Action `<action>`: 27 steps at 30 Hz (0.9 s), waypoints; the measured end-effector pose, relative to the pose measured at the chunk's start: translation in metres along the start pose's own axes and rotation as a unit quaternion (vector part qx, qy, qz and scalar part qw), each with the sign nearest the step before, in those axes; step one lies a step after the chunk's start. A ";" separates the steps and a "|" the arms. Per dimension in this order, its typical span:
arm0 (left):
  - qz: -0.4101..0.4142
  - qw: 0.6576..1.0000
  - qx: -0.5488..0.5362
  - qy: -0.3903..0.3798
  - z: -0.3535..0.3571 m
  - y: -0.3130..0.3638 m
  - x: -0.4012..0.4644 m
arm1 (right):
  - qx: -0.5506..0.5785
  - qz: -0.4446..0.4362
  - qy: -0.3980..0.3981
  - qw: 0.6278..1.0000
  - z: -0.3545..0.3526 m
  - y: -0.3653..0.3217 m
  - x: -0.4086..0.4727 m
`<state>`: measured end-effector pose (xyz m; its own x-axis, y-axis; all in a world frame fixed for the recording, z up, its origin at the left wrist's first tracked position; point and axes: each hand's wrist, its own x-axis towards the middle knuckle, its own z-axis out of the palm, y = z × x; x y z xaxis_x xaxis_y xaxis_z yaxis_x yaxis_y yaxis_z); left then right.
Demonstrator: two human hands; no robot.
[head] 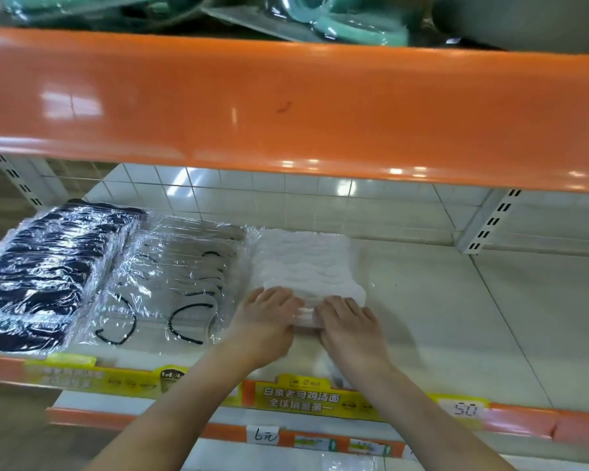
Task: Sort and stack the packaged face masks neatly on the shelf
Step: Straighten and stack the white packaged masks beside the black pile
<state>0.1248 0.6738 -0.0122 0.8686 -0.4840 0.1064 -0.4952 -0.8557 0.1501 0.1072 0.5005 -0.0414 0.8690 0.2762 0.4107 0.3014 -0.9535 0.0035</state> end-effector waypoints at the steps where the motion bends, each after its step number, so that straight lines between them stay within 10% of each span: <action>1: 0.008 1.000 0.008 0.006 0.003 -0.002 0.000 | -0.003 0.004 0.000 1.000 0.000 0.000 0.001; 27: -0.023 0.999 0.014 0.028 0.006 -0.005 -0.003 | 0.005 0.087 -0.159 0.983 -0.009 -0.031 0.011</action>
<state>0.1245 0.6789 -0.0192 0.8878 -0.4332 0.1556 -0.4530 -0.8823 0.1282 0.1034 0.5322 -0.0285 0.9861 0.1337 0.0989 0.1393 -0.9889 -0.0523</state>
